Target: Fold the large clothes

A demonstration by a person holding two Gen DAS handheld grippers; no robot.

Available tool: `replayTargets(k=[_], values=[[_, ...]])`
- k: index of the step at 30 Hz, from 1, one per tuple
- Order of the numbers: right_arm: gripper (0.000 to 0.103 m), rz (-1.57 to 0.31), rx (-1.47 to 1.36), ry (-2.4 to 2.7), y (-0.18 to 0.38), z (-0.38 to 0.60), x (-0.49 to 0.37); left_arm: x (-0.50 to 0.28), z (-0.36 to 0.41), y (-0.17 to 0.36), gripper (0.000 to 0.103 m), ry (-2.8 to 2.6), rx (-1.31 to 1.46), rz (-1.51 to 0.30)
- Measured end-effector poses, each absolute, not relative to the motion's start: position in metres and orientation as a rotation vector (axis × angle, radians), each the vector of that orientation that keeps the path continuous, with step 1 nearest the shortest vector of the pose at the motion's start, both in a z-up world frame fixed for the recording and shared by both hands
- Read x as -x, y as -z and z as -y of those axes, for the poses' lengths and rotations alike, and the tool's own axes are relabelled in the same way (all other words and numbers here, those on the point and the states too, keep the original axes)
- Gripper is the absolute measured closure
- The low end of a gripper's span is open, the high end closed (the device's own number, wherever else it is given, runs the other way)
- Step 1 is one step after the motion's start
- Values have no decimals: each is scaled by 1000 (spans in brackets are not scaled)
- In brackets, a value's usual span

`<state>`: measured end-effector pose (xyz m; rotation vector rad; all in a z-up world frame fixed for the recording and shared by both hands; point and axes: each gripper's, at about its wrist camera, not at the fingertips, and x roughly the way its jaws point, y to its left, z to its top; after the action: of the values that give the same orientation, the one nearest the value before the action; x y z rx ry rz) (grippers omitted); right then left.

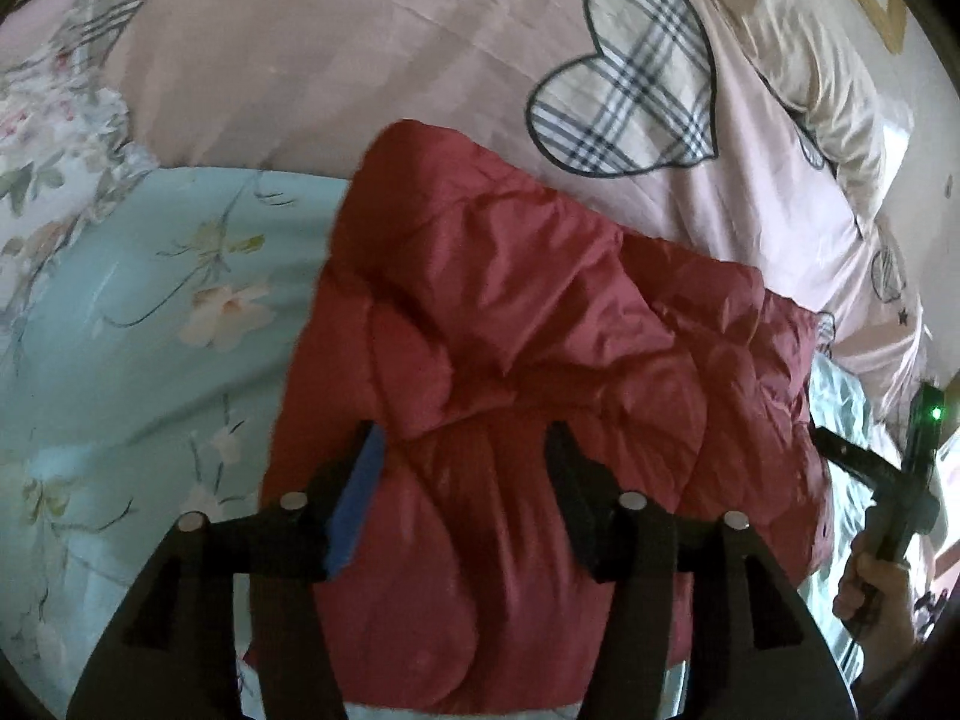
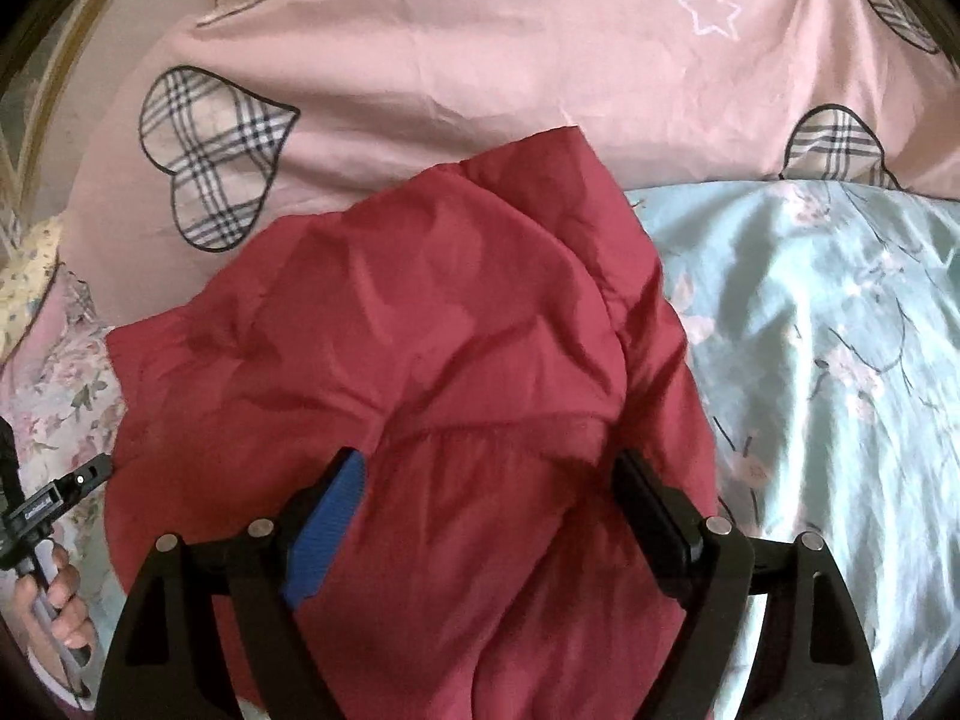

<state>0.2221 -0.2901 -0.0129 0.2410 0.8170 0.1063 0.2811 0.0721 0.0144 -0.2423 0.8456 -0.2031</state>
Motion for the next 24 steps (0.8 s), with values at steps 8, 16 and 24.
replayTargets(k=[8,16,24], values=[[17,-812,-270,-115,7,305,-197,-270,-107,1,40,186,352,-850],[17,-831,-314,-81,19,331,-185,-272,-128,21,40,199,449,-893],[16,-845,-450,-109,36,356,-194,-281,-132,33,31,268,525,-923]])
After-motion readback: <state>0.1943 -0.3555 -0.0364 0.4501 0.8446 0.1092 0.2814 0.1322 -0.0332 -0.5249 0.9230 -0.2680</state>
